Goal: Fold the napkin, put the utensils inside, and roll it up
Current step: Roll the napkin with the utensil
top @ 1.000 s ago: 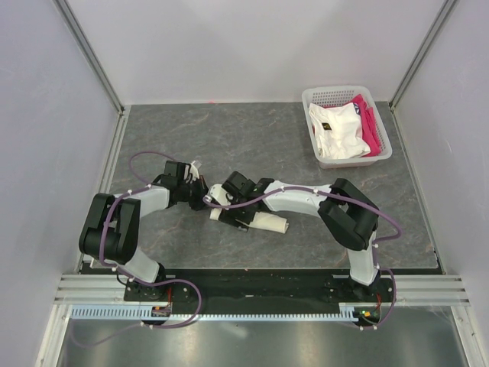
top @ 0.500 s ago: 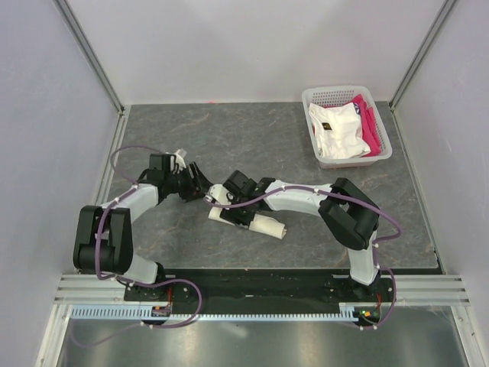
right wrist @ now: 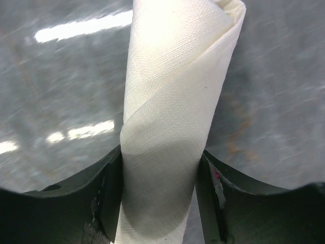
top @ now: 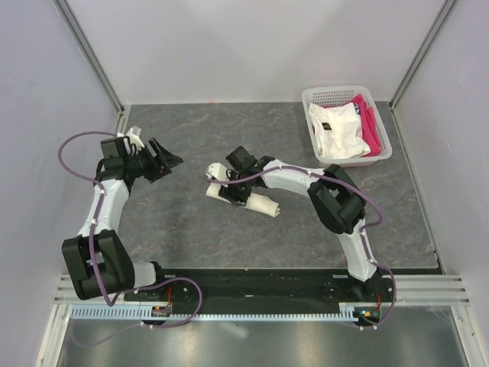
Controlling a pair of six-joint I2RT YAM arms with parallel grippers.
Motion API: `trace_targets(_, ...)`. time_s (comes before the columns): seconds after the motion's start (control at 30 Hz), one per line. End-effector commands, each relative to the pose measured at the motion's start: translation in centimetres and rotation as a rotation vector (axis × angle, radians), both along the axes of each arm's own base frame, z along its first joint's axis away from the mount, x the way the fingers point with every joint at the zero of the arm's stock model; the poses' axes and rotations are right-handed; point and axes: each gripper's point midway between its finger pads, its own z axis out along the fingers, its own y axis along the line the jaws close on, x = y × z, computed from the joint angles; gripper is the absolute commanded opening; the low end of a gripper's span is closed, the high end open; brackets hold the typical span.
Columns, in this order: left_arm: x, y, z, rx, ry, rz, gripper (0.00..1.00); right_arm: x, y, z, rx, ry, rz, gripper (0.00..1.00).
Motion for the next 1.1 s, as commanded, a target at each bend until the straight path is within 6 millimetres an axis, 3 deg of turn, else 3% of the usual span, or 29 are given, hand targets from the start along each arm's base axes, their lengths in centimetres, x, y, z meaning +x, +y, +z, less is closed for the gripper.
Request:
trace_targets(0.0, -0.5, 0.8, 0.7, 0.017, -0.022, -0.036, 0.77, 5.8, -2.0, -4.1, -0.112, -0.121, 0.010, 0.61)
trace_targets(0.13, -0.5, 1.4, 0.6, 0.016, -0.020, -0.028, 0.77, 8.0, -0.7, -4.4, -0.094, -0.146, 0.023, 0.62)
trace_targets(0.3, -0.5, 1.8, 0.7, 0.032, -0.035, -0.023, 0.77, 9.0, -0.2, -4.3, -0.090, -0.154, 0.029, 0.64)
trace_targets(0.43, -0.6, 2.0, 0.3, 0.051, -0.034, -0.019, 0.78, 9.0, 0.2, -3.1, -0.064, -0.162, 0.026, 0.78)
trace_targets(0.6, -0.6, 2.0, 0.0, 0.045, -0.023, -0.024, 0.79, 9.5, 1.2, -0.5, 0.010, -0.187, -0.013, 0.86)
trace_targets(0.8, -0.7, 2.0, -0.1, 0.049, -0.025, -0.023, 0.82, 10.7, 3.4, 6.6, 0.186, -0.287, -0.049, 0.93)
trace_targets(0.97, -0.8, 2.0, 0.2, 0.059, -0.041, -0.029, 0.84, 9.0, 5.3, 12.8, 0.382, -0.244, -0.059, 0.94)
trace_targets(1.07, -0.9, 2.0, 0.6, 0.078, -0.064, -0.038, 0.85, 7.8, 4.9, 17.0, 0.497, -0.237, -0.122, 0.95)
